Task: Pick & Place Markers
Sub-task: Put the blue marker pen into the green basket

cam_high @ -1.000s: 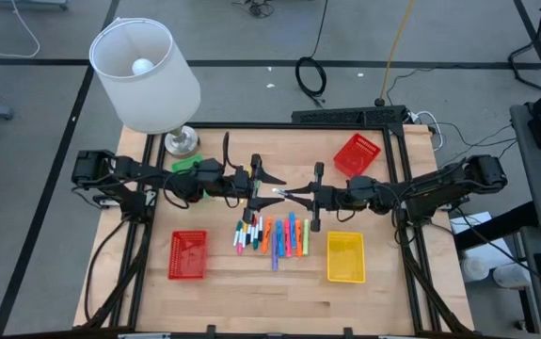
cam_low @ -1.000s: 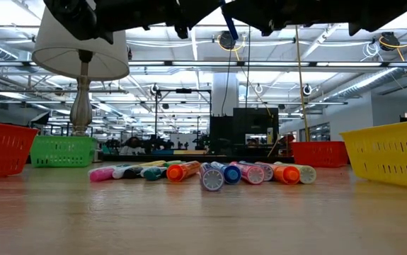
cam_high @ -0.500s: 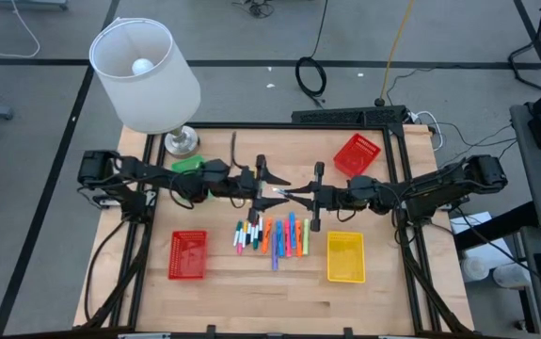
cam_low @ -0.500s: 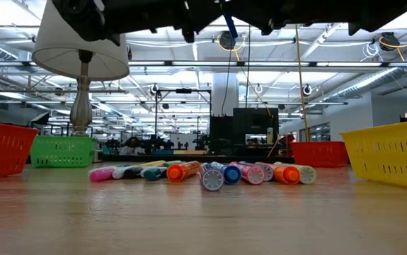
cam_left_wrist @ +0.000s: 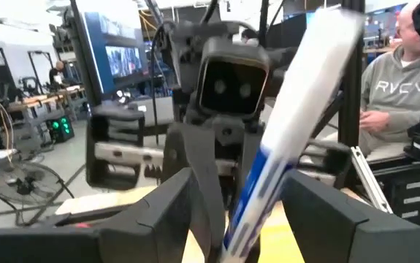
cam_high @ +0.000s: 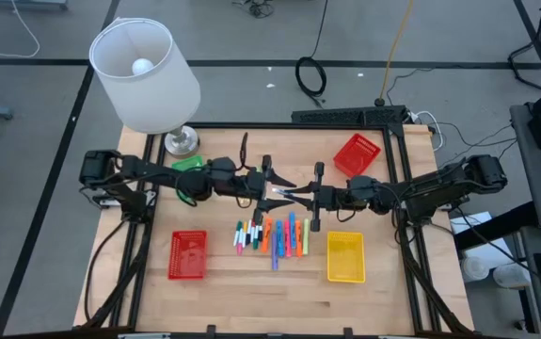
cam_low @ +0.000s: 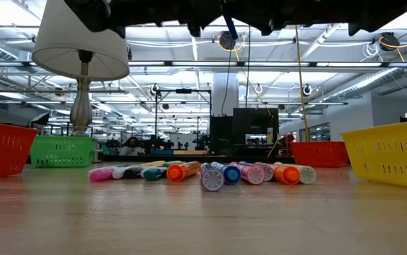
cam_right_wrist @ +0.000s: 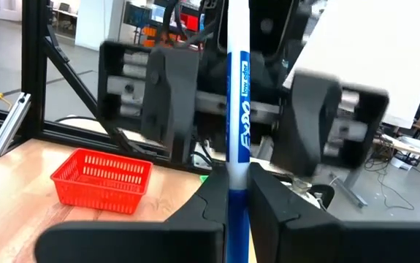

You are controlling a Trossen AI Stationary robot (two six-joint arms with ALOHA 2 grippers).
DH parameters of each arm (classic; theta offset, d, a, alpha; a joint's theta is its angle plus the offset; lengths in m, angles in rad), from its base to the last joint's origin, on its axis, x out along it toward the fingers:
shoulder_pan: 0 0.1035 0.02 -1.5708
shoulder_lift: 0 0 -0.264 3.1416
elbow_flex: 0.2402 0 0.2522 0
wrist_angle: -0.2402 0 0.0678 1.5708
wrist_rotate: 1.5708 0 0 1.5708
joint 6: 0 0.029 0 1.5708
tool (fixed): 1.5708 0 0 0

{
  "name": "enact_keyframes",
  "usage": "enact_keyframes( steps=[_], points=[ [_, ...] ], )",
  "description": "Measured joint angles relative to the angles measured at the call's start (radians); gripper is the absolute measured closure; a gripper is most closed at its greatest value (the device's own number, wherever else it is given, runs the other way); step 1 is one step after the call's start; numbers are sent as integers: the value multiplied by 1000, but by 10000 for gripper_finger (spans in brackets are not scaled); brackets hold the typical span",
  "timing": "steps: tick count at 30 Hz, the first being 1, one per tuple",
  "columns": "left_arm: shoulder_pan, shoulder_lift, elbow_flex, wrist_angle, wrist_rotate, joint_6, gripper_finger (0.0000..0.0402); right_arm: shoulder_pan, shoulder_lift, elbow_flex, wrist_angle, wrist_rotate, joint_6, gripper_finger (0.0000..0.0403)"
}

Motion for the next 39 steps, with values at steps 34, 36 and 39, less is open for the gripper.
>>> enact_keyframes(
  steps=[34, 36, 39],
  points=[
    [1, -27, 0, -68, -57, 47, 372, -1, 0, 0, -25, 22, 39, 380],
    [-1, -42, 0, -115, -98, 46, 372, 0, -4, 0, -70, 71, 53, 364],
    [-7, -98, -2, -217, -187, 42, 372, 0, -36, 0, -208, 138, 65, 324]
  ],
)
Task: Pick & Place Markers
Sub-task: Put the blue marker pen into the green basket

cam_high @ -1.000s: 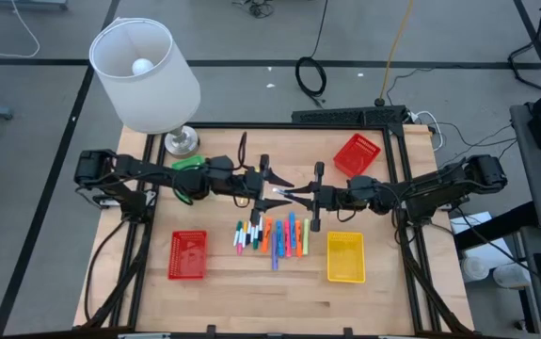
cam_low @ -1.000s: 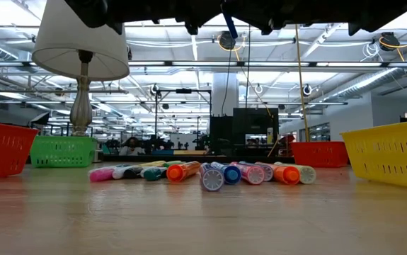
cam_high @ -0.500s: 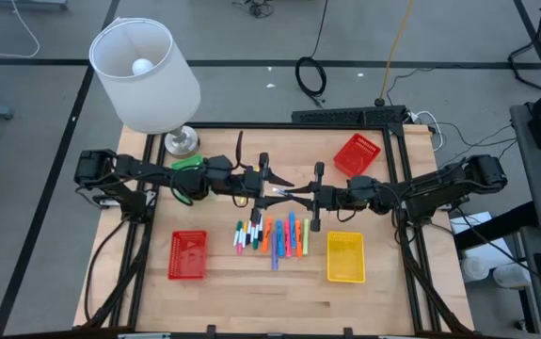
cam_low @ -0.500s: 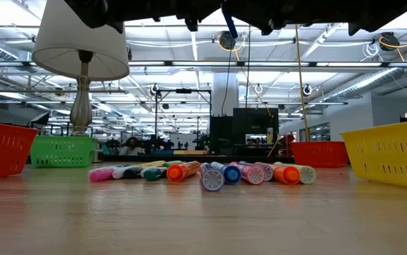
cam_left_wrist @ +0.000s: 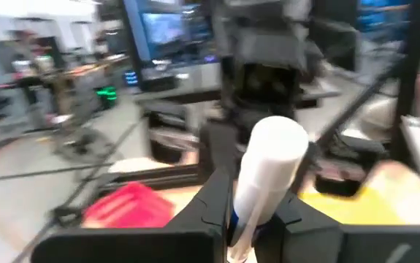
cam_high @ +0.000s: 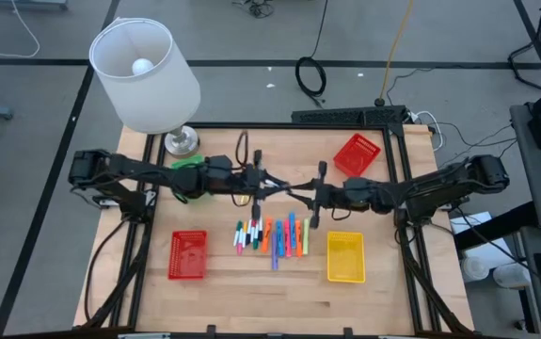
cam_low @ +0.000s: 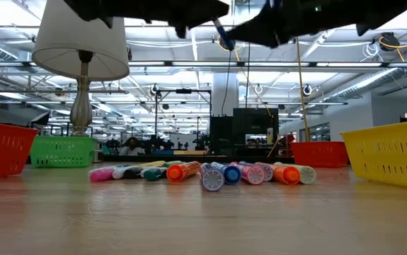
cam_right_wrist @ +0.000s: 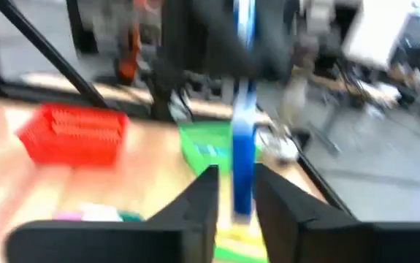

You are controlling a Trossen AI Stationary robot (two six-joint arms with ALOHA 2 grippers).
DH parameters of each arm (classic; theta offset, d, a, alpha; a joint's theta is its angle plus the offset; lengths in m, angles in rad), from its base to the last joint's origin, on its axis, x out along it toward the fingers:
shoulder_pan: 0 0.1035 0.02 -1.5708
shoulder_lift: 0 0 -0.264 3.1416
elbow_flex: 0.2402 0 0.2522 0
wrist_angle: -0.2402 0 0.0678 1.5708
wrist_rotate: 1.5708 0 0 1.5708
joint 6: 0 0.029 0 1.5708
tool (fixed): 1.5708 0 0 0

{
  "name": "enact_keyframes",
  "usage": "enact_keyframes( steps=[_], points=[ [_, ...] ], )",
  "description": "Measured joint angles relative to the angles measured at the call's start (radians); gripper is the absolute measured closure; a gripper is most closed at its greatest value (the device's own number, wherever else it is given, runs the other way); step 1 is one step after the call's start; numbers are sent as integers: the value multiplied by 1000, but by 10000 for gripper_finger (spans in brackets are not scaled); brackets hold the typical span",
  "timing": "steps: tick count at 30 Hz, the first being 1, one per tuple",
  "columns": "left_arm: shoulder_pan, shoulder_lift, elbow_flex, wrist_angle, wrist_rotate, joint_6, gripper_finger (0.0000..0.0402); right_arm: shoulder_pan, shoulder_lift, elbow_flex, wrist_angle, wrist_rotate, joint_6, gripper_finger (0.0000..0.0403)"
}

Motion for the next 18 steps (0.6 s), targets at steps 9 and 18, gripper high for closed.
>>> enact_keyframes(
  steps=[9, 18],
  points=[
    [-85, -231, 2, -522, -456, -93, 372, 2, -155, 0, -414, 98, 185, 221],
    [-22, -376, 1, -1328, -707, -847, 372, 2, -272, 0, -564, 217, 213, 209]
  ],
)
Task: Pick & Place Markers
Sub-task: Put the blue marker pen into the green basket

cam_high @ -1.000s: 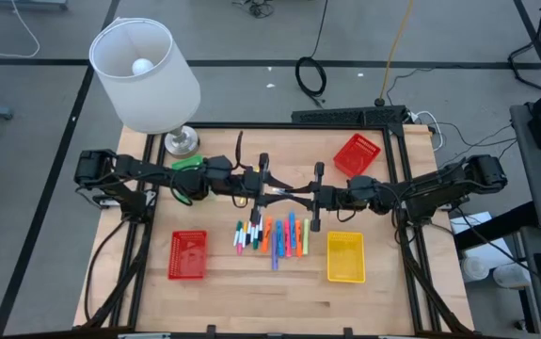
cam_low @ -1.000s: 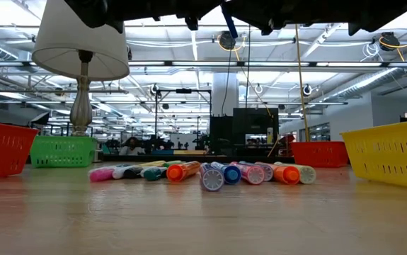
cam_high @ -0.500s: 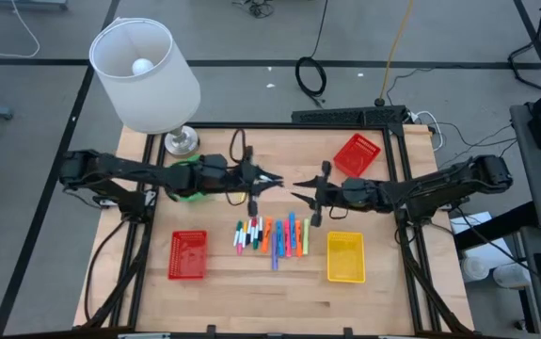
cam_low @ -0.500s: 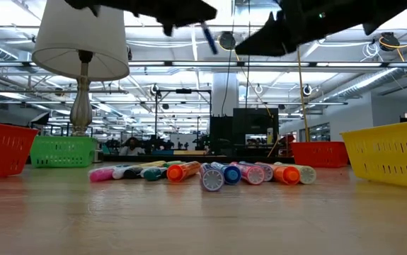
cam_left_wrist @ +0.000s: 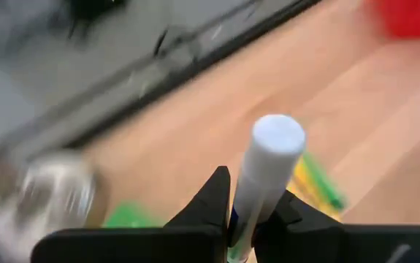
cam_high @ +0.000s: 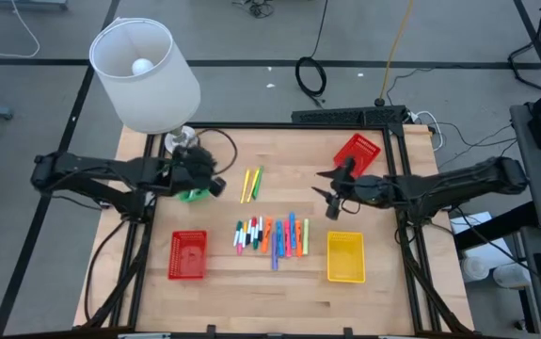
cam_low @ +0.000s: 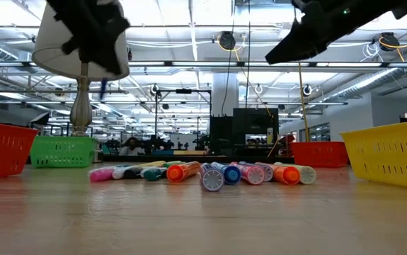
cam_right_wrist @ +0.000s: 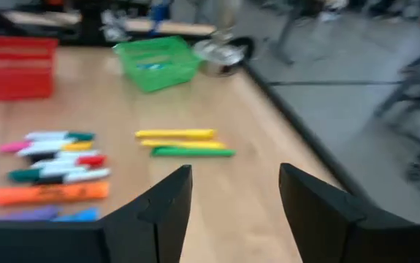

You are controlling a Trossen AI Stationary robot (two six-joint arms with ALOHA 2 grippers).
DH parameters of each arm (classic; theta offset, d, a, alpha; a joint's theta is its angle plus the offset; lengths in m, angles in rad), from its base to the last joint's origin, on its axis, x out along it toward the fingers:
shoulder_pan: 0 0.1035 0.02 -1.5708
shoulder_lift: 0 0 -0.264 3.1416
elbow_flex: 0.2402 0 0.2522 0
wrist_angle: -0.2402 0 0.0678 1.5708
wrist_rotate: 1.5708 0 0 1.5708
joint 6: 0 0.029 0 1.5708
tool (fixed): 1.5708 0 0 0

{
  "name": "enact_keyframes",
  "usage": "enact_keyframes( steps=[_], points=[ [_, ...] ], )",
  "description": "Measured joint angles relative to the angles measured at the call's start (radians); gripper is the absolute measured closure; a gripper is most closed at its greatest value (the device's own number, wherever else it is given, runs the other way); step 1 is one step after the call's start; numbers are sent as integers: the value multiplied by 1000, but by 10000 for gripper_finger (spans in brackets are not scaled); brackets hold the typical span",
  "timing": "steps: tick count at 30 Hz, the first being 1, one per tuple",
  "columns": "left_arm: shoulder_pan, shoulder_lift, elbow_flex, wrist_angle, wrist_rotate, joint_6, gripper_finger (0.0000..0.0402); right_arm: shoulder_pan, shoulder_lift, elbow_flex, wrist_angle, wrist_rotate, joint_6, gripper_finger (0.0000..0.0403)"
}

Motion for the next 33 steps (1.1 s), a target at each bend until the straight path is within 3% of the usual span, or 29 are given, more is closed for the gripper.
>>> enact_keyframes(
  steps=[3, 6, 11, 18, 23, 28, 33],
  points=[
    [62, 6, -2, -171, 74, -167, 372, 0, -24, 0, 6, 59, -9, 214],
    [131, 27, -1, -246, 149, -234, 372, 0, -44, 0, -1, 64, 0, 218],
    [225, 49, -1, -252, 276, -204, 372, 7, -54, 0, -36, 62, 17, 219],
    [340, 84, 0, -296, 375, -153, 372, 7, -54, 0, -53, 61, 22, 220],
    [368, 109, -1, -304, 405, -103, 369, 7, -54, 0, -53, 61, 22, 222],
    [373, 123, -1, -348, 404, -111, 330, 7, -54, 0, -53, 61, 22, 223],
    [372, 127, 0, -357, 405, -126, 321, 7, -54, 0, -52, 61, 24, 223]
  ],
)
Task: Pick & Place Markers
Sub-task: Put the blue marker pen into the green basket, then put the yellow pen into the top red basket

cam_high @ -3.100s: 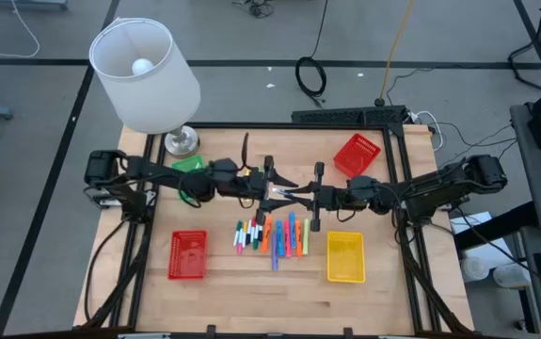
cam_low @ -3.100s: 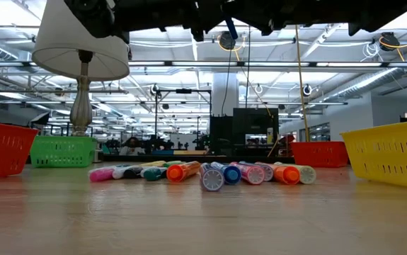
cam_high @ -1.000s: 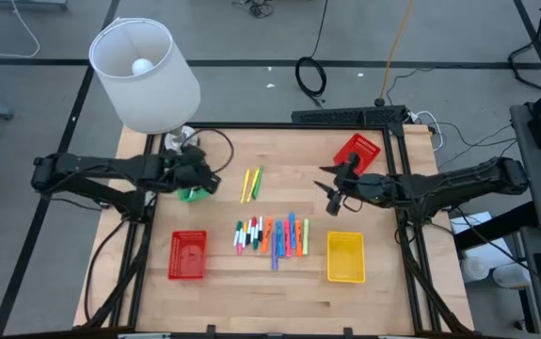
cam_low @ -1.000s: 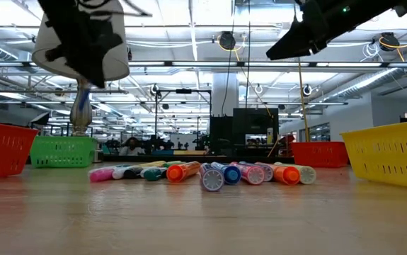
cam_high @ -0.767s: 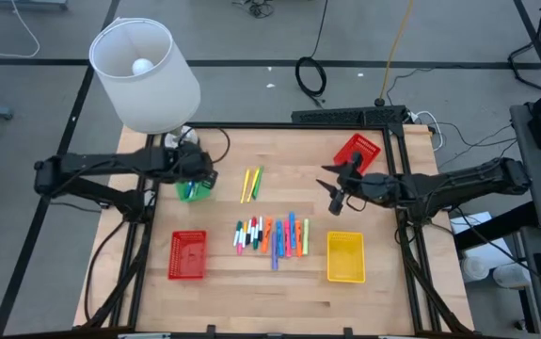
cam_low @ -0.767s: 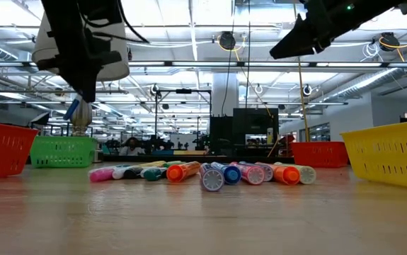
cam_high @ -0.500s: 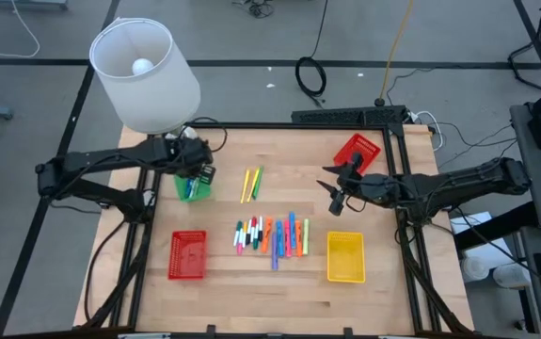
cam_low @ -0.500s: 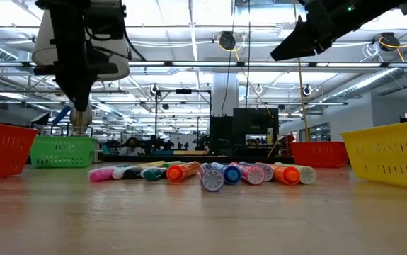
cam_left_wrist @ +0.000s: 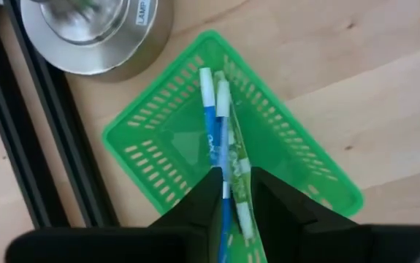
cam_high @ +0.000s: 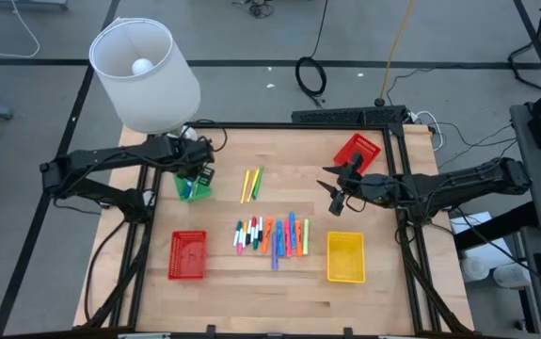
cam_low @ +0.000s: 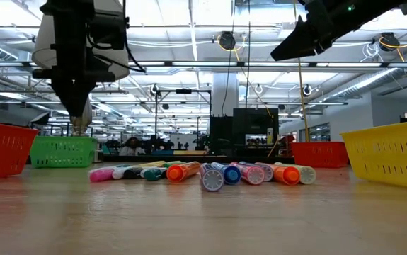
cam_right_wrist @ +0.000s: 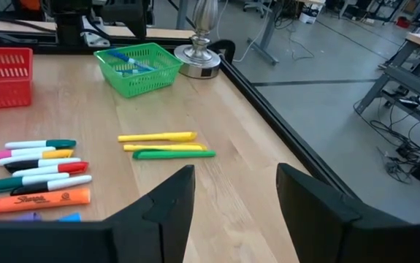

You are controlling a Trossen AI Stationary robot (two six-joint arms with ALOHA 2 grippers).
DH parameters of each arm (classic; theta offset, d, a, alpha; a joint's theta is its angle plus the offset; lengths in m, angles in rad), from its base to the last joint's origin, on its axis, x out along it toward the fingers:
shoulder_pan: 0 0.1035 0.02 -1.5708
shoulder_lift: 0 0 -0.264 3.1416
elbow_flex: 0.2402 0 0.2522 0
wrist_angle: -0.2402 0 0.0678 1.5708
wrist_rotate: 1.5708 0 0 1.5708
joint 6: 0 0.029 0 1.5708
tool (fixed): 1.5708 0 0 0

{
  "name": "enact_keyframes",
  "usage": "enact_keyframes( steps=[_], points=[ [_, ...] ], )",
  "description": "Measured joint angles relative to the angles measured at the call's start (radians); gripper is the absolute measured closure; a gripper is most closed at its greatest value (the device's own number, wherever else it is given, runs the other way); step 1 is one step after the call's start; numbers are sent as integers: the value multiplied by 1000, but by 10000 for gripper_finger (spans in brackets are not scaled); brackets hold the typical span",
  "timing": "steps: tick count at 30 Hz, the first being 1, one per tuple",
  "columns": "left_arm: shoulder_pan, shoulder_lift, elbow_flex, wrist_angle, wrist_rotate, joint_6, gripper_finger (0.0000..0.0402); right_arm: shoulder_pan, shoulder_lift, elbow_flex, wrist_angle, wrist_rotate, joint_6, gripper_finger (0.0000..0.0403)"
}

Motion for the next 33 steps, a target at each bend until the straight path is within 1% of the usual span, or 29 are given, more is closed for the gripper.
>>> enact_keyframes(
  steps=[6, 8, 10, 13, 17, 19, 21, 23, 26, 30, 33],
  points=[
    [-1, -3, 0, 23, -15, 53, 318, 0, 0, 0, 0, 0, 17, 223],
    [-14, -14, 0, 44, -17, 65, 317, 0, 0, 0, -1, 0, 18, 221],
    [-45, -35, 0, 99, -32, 118, 317, 0, 0, 0, -5, 0, 18, 221],
    [-124, -88, 0, 213, -91, 203, 317, 0, 0, 0, -34, 0, 23, 221],
    [-262, -192, 0, 378, -195, 294, 316, 4, -20, -1, -82, 0, 49, 220],
    [-335, -240, -1, 459, -234, 345, 316, 11, -34, -1, -103, 0, 60, 220],
    [-404, -285, -20, 566, -253, 421, 316, 22, -48, -1, -108, -1, 73, 220],
    [-462, -326, -62, 673, -250, 504, 316, 36, -60, -1, -111, -1, 79, 220],
    [-521, -388, -156, 826, -214, 591, 316, 61, -70, -1, -112, -1, 89, 220],
    [-553, -466, -308, 1023, -117, 632, 316, 86, -73, -1, -109, -1, 88, 220],
    [-560, -520, -427, 1204, -54, 649, 316, 90, -73, -1, -103, -1, 88, 220]
  ],
)
